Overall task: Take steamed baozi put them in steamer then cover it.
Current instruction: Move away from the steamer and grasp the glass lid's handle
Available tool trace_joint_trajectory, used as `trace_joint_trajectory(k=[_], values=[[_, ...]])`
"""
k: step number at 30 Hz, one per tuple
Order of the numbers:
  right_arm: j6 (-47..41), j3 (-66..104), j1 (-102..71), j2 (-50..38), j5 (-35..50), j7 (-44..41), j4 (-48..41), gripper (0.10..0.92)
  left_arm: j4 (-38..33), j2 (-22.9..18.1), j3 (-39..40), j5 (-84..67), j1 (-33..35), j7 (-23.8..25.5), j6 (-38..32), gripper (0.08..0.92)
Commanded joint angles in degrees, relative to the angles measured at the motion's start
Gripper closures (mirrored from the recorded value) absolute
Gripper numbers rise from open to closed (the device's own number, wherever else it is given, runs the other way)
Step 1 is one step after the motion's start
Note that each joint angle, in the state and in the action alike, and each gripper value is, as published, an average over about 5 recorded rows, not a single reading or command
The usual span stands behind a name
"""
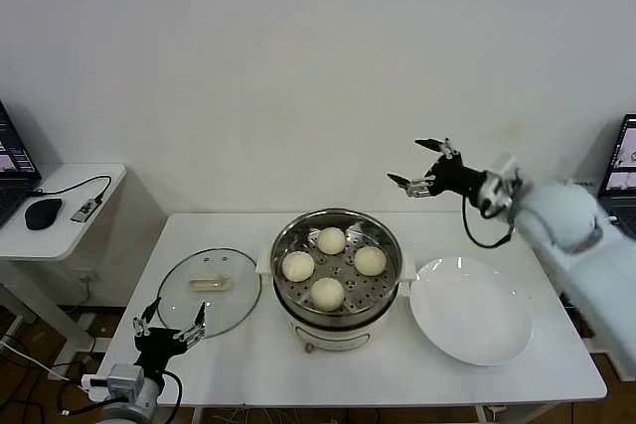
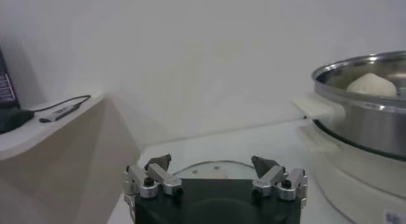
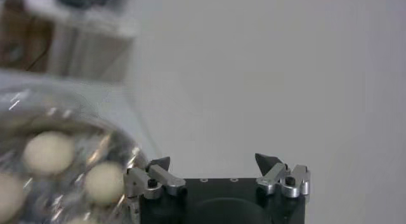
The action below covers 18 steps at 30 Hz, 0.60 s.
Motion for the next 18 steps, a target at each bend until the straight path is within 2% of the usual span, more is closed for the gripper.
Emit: trace_joint_trajectory(k=[1,8,13,15,18], values=[[16.5,33.4,-39.7,28.0,-2.7,11.5,5.6,0.203,2.0,-0.2,-0.3,1.8,-0.6,0.2,-1.4,0.177],[18.5,34.3,-47.6,36.9,-2.4,12.6,6.1,0.203,3.9,1.6,0.4,11.7,-1.6,-1.0,-5.7,0.177],[17.1,33.9,-50.3,36.4,-4.9,15.4,8.4,0.203,8.7,3.3,1.5,39.2,-3.1,-5.8,-15.1,0.177],[16.0,33.1,-51.0,35.3,-5.4,15.8,10.3,0.203,11.9,4.3,2.4,51.7,-4.0,-9.8,-19.0,0.177],[15.3,32.0,-51.3,34.3,-5.5,15.7,11.7,0.203,18.2,6.5,4.8,66.7,-5.5,-20.4,-22.0,0.177]])
